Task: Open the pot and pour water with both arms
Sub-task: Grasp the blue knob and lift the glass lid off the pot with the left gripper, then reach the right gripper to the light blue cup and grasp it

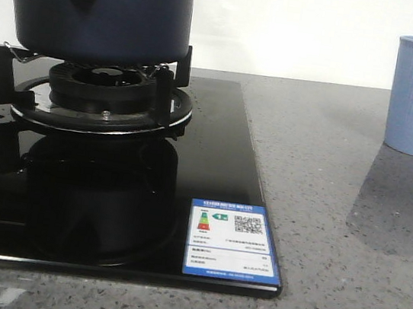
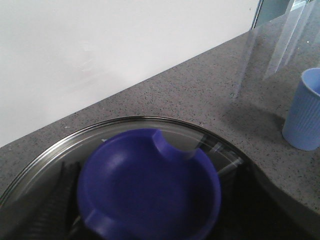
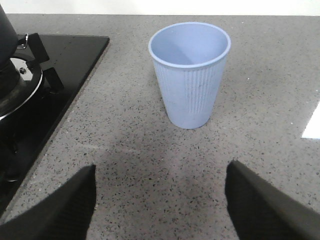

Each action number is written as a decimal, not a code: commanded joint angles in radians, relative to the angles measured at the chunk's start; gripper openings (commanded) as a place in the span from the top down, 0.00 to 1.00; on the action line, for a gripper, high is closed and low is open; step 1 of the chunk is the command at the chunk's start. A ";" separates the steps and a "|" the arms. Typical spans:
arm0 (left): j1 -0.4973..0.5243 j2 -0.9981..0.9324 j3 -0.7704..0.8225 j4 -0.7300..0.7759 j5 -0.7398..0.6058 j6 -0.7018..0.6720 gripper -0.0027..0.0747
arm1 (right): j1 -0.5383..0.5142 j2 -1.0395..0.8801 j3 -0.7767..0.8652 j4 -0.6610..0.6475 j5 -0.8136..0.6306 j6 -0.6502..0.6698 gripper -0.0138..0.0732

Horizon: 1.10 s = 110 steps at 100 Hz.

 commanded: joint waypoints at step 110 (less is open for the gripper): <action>0.257 -0.232 -0.036 -0.154 -0.007 0.005 0.54 | 0.002 0.412 -0.034 -0.040 -0.542 -0.011 0.30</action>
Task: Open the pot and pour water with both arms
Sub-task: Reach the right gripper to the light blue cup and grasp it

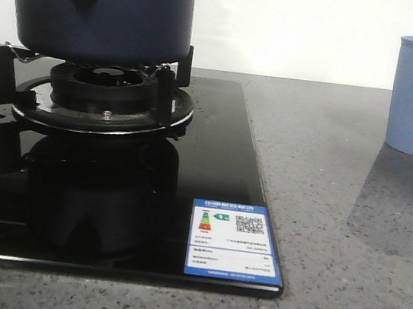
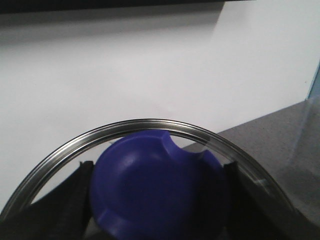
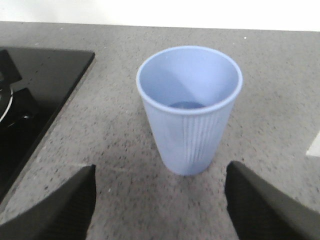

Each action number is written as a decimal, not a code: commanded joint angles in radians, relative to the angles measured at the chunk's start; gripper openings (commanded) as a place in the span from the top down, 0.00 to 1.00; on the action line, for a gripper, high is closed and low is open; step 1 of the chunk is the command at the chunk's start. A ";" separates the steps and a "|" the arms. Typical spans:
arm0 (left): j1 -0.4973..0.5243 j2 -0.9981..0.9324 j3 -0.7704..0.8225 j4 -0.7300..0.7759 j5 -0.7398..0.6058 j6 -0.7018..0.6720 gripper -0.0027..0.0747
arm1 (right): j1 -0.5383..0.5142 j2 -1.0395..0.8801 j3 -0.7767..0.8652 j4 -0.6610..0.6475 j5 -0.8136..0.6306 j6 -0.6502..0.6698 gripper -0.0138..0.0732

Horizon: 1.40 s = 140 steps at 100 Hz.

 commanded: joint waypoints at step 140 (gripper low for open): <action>0.052 -0.069 -0.037 -0.086 -0.018 -0.001 0.50 | -0.060 0.533 -0.038 -0.014 -0.697 -0.009 0.17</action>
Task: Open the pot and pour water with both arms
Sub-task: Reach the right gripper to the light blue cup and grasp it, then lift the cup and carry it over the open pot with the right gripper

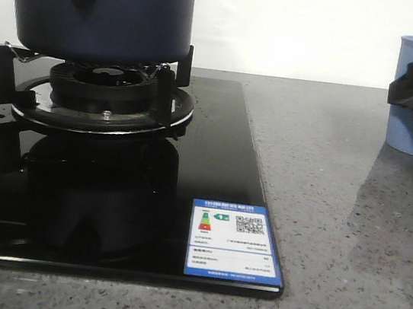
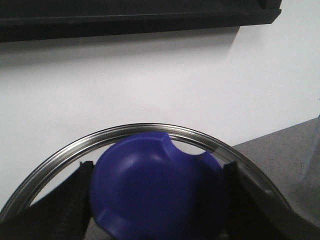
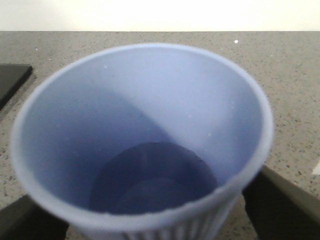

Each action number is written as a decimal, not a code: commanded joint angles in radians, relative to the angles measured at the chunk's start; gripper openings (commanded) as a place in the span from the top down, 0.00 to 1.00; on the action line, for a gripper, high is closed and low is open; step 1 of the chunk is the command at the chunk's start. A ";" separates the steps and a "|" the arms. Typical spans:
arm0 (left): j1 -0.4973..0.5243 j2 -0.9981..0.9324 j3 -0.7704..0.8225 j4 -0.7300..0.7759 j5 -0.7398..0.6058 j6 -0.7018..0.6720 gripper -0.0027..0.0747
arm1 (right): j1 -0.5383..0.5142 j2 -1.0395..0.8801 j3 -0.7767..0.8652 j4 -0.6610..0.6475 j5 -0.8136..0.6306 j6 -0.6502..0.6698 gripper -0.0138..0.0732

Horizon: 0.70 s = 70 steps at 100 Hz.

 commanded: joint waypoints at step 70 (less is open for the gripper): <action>0.004 -0.030 -0.037 -0.070 -0.030 -0.001 0.50 | -0.006 0.011 -0.031 -0.046 -0.162 -0.009 0.39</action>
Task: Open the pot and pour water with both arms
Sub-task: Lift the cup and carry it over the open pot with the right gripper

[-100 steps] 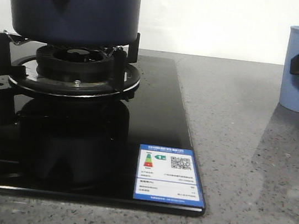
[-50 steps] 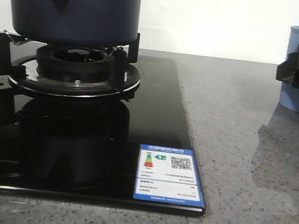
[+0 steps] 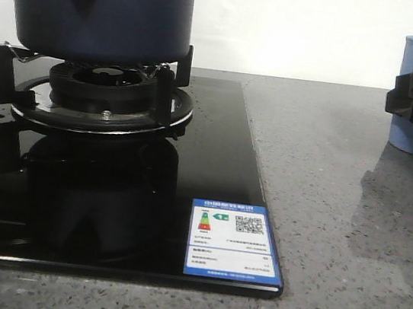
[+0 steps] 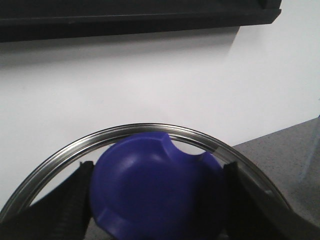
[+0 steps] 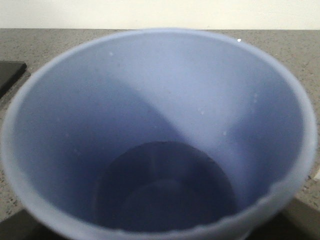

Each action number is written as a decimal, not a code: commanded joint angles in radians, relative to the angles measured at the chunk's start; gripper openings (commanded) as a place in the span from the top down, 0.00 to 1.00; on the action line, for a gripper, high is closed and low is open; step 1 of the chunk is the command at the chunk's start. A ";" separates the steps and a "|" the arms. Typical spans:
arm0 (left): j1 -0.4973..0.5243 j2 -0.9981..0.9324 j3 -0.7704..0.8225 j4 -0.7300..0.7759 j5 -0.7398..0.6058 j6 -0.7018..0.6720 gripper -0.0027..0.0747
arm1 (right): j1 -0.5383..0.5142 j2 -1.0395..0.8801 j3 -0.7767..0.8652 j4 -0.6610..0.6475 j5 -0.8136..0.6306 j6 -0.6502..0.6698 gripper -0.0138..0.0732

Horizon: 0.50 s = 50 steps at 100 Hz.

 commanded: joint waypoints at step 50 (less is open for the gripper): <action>0.004 -0.030 -0.037 -0.070 -0.039 -0.001 0.50 | 0.142 -0.210 -0.294 -0.206 0.305 -0.009 0.39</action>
